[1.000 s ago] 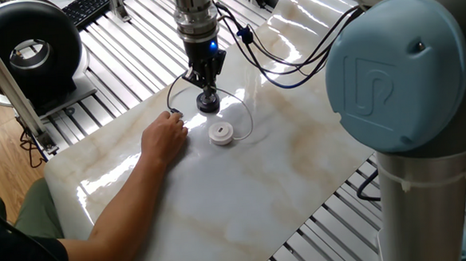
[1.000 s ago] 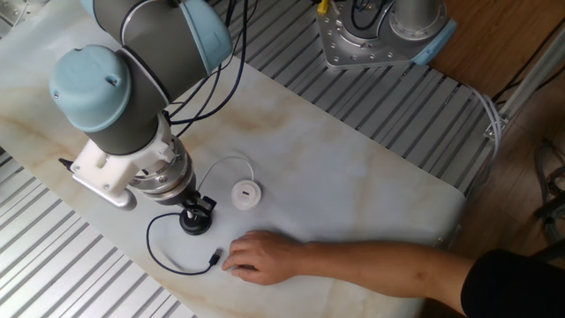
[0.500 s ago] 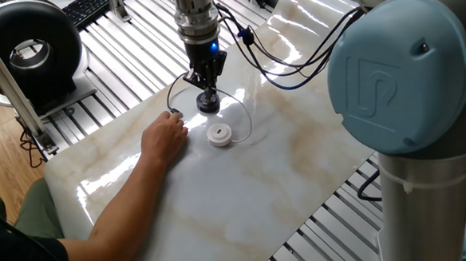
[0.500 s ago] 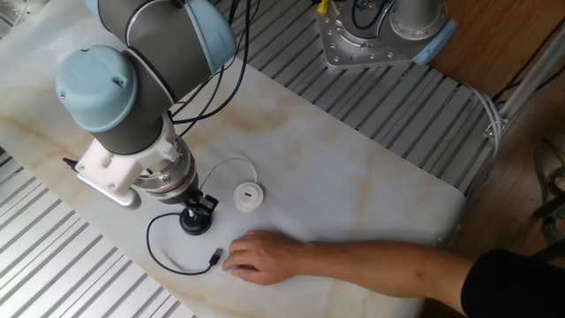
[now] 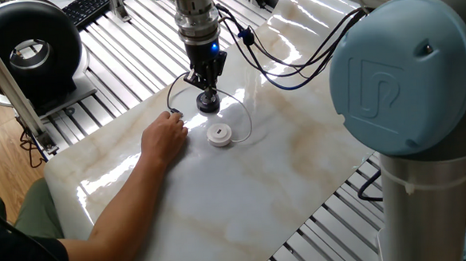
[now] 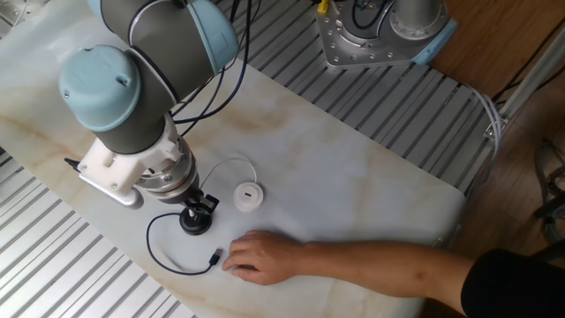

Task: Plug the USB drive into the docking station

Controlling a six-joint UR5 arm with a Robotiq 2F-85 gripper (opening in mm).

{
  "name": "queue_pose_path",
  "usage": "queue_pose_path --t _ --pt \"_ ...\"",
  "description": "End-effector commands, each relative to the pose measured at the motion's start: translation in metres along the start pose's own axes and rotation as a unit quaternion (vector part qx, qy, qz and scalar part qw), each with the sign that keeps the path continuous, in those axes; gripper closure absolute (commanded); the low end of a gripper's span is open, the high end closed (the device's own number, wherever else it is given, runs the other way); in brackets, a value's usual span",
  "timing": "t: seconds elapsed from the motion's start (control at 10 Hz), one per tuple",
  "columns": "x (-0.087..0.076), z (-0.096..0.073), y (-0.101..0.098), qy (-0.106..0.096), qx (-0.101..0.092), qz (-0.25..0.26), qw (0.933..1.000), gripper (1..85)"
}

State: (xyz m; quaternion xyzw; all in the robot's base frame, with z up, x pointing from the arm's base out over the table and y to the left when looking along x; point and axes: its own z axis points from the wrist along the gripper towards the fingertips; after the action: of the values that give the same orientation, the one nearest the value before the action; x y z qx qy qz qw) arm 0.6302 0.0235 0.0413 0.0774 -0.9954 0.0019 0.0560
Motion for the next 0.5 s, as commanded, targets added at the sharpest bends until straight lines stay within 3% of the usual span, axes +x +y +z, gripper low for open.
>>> queue_pose_path --t 0.0,0.2,0.4 --pt "0.0004 -0.005 0.0019 0.0 0.0 -0.003 1.0 84.3" --pt "-0.0048 0.0011 -0.0026 -0.01 0.009 -0.01 0.9999 84.3" --pt "-0.0068 0.0009 -0.0001 -0.013 0.005 -0.013 0.9998 84.3"
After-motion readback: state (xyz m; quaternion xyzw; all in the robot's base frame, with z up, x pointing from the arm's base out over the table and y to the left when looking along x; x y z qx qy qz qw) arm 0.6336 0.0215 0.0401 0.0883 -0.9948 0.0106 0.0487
